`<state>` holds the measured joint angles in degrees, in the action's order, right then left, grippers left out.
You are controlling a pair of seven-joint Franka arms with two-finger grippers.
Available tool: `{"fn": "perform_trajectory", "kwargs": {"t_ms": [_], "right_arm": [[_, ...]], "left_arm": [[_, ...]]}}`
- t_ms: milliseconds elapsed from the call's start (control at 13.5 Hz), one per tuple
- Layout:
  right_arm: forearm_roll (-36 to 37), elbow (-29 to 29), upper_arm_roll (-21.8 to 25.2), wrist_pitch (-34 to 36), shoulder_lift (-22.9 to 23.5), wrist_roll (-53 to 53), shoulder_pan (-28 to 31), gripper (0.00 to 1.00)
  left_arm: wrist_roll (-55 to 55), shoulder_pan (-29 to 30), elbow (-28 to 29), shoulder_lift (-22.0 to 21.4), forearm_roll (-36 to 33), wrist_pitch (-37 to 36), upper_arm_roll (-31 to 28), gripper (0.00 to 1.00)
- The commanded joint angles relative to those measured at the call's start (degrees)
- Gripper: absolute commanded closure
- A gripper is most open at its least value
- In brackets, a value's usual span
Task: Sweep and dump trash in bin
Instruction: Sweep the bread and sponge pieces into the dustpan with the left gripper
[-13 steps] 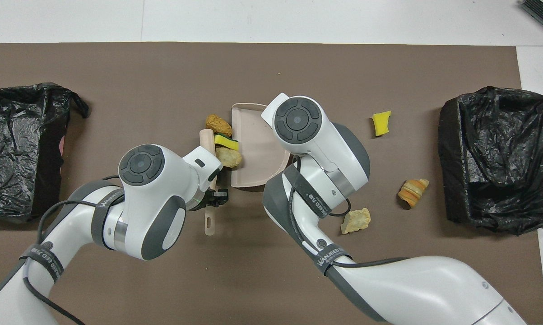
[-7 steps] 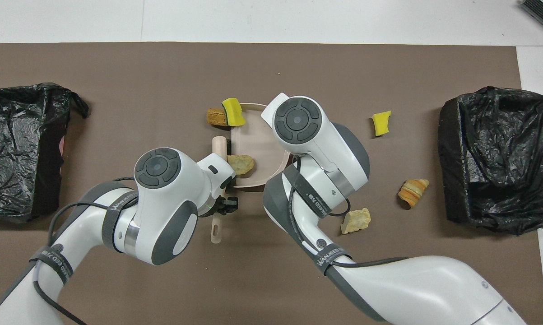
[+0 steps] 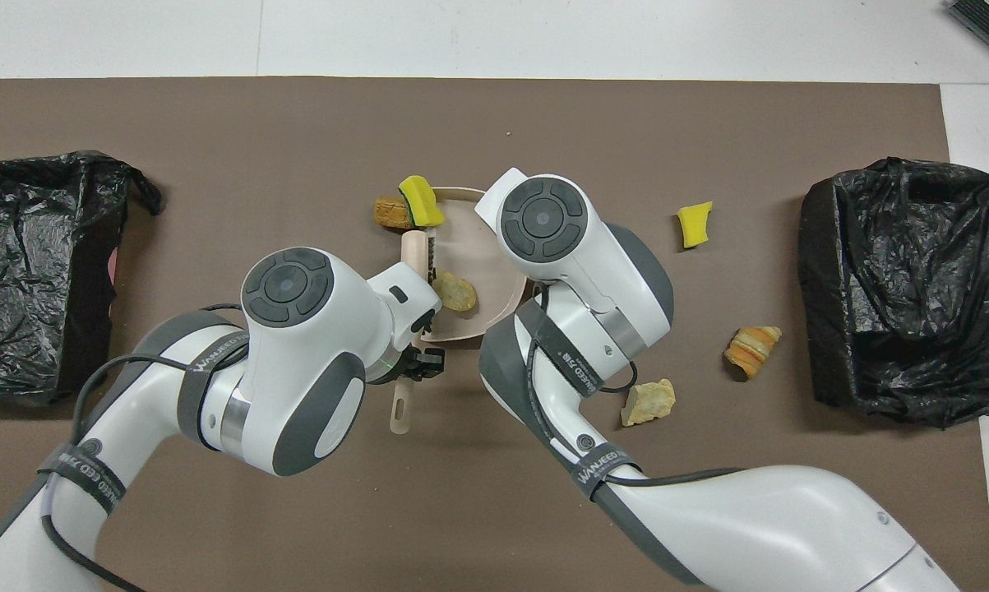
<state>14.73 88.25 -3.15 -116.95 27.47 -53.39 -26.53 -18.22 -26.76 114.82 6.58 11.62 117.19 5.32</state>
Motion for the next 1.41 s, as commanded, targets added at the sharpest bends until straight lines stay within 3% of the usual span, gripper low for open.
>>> {"fn": "perform_trajectory", "kwargs": {"t_ms": [0,223,371,520,817,1189,1337], "right_arm": [[-1.8,-0.5,-0.5,-0.7,0.7,-0.7,1.2,1.0],[-4.7,0.1,-0.5,0.1,0.6,-1.8,1.7,1.0],[-5.2,0.3,-0.5,0.0,0.6,-2.3,2.1,1.0],[-5.2,0.3,-0.5,-0.5,0.6,-2.3,2.1,1.0],[-5.2,0.4,-0.5,-0.8,0.6,-2.2,2.0,1.0],[-5.2,0.4,-0.5,-1.0,0.6,-2.3,2.1,1.0],[-5.2,0.4,-0.5,-1.0,0.6,-2.5,2.4,1.0]], "left_arm": [[3.7,1.2,-2.5,-0.2,-4.1,-2.9,-1.1,1.0],[5.4,6.0,-4.7,1.5,-11.6,-1.2,-1.0,1.0],[10.1,10.1,-8.5,5.1,-12.5,1.9,-1.0,1.0],[10.5,10.7,-10.8,9.7,-13.2,5.0,-1.0,1.0],[11.0,11.2,-13.7,13.7,-15.0,7.3,-0.8,1.0],[12.5,6.3,-10.4,11.5,-14.2,1.5,-0.1,1.0],[11.8,5.7,-10.3,9.8,-9.1,-2.7,0.8,1.0]]}}
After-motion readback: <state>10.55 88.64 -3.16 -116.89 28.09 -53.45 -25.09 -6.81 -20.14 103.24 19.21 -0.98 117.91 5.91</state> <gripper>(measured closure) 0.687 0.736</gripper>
